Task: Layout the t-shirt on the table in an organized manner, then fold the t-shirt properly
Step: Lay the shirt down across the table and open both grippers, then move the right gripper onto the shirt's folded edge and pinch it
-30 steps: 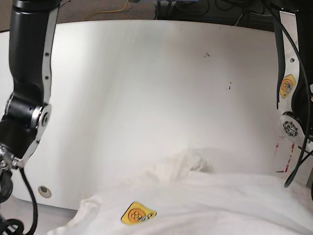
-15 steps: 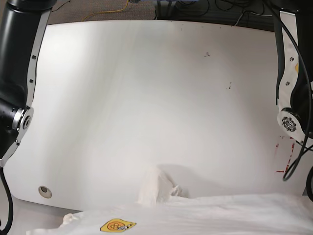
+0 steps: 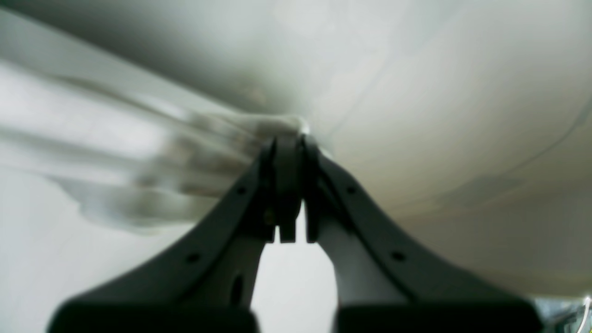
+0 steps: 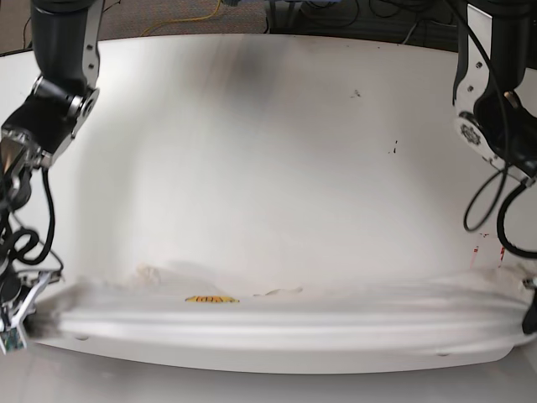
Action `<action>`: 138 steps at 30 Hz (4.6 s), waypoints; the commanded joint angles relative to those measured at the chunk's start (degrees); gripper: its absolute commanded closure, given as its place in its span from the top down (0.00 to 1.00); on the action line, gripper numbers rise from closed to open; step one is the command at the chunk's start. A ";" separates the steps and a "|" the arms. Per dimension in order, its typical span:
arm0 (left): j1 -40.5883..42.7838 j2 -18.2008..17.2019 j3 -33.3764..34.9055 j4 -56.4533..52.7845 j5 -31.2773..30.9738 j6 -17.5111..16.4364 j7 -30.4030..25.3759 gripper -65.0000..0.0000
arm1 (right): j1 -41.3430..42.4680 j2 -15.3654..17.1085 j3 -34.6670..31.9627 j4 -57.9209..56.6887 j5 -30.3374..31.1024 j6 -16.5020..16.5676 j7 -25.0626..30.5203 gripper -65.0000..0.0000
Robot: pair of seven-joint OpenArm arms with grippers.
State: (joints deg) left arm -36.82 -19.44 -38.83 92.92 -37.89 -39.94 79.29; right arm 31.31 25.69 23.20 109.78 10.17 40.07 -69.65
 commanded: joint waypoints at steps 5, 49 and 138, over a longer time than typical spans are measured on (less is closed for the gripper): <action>15.76 -1.44 -3.94 3.82 -4.88 -0.06 -1.18 0.00 | -16.32 -5.17 7.17 5.34 -0.37 -0.07 1.12 0.00; 55.41 -1.88 -6.75 4.35 -12.09 -0.06 -9.53 0.41 | -45.42 -18.26 20.10 5.70 -0.46 -0.07 1.30 0.58; 40.38 3.49 -10.97 1.71 18.86 -0.06 -18.32 0.49 | -21.42 -17.91 5.77 -15.75 -0.99 -0.07 9.30 0.58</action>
State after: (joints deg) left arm 3.68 -14.81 -49.54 93.89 -18.74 -39.94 61.58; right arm 8.54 5.85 28.82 94.35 8.73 40.10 -62.00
